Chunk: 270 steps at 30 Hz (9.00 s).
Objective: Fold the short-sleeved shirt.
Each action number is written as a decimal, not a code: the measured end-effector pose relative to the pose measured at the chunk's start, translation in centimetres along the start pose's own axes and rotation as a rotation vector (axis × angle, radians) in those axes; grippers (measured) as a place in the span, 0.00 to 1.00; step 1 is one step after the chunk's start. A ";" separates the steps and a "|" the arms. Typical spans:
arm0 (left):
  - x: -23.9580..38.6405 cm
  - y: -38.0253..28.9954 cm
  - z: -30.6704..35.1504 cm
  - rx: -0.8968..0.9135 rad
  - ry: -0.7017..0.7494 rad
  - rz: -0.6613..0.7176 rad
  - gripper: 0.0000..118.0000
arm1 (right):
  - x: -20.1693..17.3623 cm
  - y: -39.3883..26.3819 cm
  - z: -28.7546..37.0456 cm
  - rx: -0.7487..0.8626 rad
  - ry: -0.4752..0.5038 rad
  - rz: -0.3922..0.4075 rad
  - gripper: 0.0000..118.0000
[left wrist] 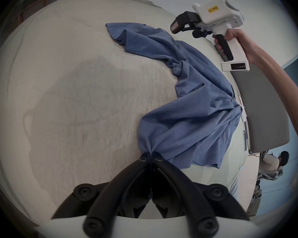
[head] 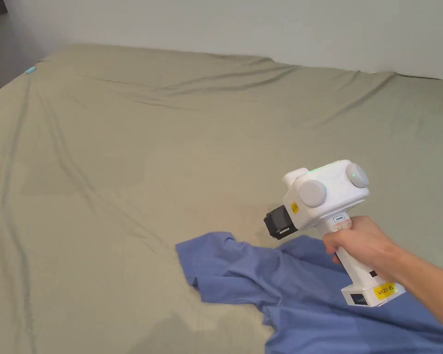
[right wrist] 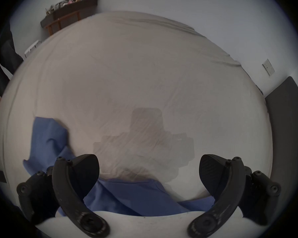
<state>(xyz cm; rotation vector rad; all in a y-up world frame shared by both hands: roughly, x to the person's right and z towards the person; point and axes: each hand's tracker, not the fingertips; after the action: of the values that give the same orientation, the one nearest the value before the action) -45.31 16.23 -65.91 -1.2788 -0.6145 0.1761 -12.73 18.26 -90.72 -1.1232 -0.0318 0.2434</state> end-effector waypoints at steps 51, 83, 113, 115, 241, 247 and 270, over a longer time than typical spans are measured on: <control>19.4 16.9 40.1 0.774 0.242 -0.196 0.00 | 21.0 -19.3 58.5 0.730 -0.268 -0.435 0.02; 25.6 35.7 36.2 0.879 0.316 -0.206 0.00 | 30.9 -4.8 54.5 0.753 -0.375 -0.471 0.02; 10.4 27.8 11.9 0.510 0.426 -0.173 0.00 | 22.7 -15.9 27.1 0.423 -0.181 -0.492 0.02; 8.7 24.4 10.6 0.464 0.419 -0.173 0.00 | 21.0 -19.6 25.6 0.397 -0.161 -0.508 0.02; 2.7 4.7 11.1 0.204 0.305 -0.134 0.00 | 12.0 -43.7 25.2 0.146 0.062 -0.751 0.05; 2.0 11.4 5.5 0.149 0.346 -0.117 0.00 | 15.8 -38.0 18.8 0.060 0.073 -0.808 0.05; -0.8 3.0 6.1 0.068 0.347 -0.029 0.00 | 9.4 -48.5 20.3 0.038 -0.008 -0.838 0.00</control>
<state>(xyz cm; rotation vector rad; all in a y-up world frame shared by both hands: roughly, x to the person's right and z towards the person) -48.53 21.88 -68.07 -1.1987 -0.3262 -0.0497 1.99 18.40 -39.40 -0.9849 -0.4915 -0.4977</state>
